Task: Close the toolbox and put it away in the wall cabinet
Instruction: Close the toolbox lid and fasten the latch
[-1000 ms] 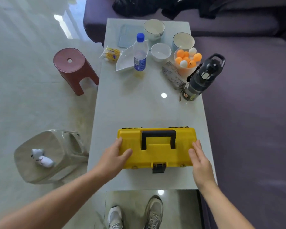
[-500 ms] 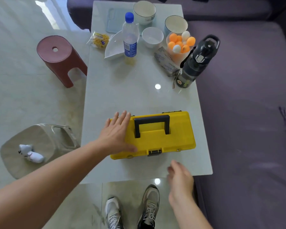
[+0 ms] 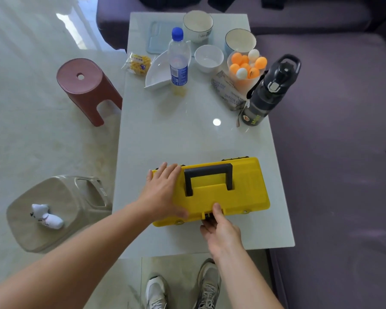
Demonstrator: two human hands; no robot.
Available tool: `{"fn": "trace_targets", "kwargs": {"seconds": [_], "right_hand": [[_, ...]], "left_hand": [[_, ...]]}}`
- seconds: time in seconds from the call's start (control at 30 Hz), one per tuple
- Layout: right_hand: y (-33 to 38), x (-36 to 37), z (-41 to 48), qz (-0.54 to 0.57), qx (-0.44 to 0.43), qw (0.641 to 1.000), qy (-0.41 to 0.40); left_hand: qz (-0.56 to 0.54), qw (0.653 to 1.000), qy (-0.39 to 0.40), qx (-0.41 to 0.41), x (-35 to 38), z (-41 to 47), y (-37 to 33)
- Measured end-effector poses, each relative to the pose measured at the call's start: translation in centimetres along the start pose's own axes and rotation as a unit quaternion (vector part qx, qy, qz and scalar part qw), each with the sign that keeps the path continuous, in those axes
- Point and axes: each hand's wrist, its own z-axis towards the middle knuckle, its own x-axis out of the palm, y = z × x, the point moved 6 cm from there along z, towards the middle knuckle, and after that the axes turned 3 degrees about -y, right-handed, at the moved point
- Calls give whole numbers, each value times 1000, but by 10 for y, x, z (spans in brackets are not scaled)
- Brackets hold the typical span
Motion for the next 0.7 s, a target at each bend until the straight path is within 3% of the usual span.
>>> {"fn": "trace_targets", "kwargs": {"seconds": [0.1,0.27,0.4,0.53,0.63,0.7], "right_hand": [[3,-4,4,-35,7,999,15],[14,-9,14,-48,-1,998,33],[13,-7,18,-48,5,998,43],[18,-9,14,-68,-4,997,43],[40,-30,3,-201,-107,973,-36],[61,-45,-17,-320,-229,916,-83]], "left_hand": [[22,1000,-8,13,-4,3,-12],[-188,970,-155,6,-38,-3,-36],[-103,990,-67,73,-41,4,-82],[-13,998,-1,69,-30,10,-108],[-26,998,41,40,-32,11,-110],[-13,997,71,30,-37,6,-113]]}}
